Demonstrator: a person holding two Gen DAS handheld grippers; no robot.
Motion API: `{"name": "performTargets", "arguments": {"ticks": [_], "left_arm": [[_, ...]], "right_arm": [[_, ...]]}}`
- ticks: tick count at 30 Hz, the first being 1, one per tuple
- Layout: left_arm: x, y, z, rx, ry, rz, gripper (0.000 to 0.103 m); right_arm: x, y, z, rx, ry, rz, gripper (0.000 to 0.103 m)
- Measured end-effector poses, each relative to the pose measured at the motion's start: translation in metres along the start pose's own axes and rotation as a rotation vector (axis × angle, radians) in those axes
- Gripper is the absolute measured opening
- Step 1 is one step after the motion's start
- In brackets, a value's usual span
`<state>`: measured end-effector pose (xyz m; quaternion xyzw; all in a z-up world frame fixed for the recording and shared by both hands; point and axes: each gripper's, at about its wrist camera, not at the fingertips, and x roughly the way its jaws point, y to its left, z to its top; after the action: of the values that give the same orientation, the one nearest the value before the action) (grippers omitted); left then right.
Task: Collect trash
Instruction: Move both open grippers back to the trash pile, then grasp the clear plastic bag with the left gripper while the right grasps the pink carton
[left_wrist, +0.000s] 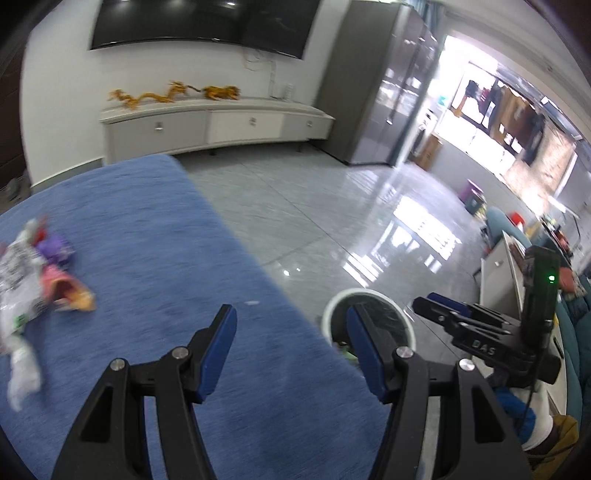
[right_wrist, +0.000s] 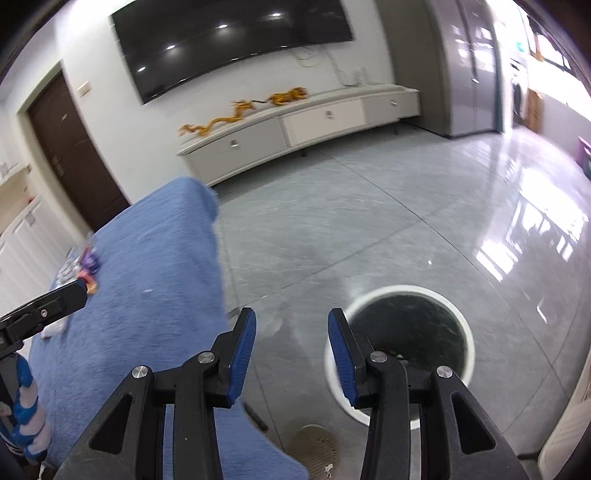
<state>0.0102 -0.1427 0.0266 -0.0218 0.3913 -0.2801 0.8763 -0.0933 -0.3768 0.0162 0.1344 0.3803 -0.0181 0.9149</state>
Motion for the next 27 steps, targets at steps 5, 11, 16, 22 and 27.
{"name": "performTargets", "arguments": {"ticks": [5, 11, 16, 22, 27], "left_arm": [[-0.029, 0.043, -0.009, -0.073, -0.042, 0.056, 0.060], [-0.072, 0.097, -0.028, -0.144, -0.099, 0.142, 0.060], [-0.105, 0.150, -0.052, -0.209, -0.134, 0.228, 0.060], [-0.135, 0.214, -0.077, -0.298, -0.159, 0.331, 0.061], [-0.153, 0.263, -0.089, -0.356, -0.179, 0.419, 0.065]], "right_arm": [[0.002, 0.043, 0.008, -0.084, 0.010, 0.040, 0.038], [0.008, 0.095, 0.006, -0.185, 0.045, 0.092, 0.038], [0.020, 0.135, 0.006, -0.247, 0.075, 0.121, 0.039], [0.036, 0.173, 0.005, -0.310, 0.112, 0.143, 0.041], [0.055, 0.202, 0.008, -0.355, 0.146, 0.176, 0.043]]}}
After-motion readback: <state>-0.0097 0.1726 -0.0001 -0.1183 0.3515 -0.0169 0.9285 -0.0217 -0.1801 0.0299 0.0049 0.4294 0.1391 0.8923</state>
